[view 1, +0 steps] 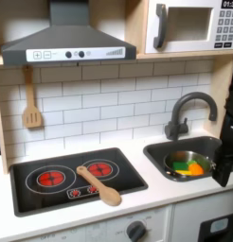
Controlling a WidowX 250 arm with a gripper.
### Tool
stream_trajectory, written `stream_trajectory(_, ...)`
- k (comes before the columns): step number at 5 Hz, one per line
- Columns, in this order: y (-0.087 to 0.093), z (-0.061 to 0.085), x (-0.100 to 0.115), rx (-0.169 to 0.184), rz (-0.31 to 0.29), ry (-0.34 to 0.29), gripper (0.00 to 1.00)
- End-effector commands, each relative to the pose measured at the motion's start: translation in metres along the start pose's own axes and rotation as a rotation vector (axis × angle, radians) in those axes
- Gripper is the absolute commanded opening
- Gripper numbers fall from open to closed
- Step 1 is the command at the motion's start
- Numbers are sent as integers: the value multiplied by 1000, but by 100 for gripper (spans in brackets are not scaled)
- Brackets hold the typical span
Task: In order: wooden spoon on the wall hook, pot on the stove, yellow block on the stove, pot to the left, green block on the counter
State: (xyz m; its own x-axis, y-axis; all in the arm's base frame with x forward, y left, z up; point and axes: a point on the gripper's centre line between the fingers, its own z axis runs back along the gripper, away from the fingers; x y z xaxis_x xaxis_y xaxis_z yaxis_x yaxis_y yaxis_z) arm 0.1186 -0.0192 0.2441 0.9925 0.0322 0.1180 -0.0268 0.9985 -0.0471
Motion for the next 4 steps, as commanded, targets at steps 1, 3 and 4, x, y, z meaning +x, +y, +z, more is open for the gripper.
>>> stream_trajectory(1, 0, 0, 0, 0, 0, 0, 100)
stream_trajectory(3, 17, 12, -29, -137, 68, 43, 100)
stream_trajectory(4, 21, 6, -27, -122, 75, 52, 100)
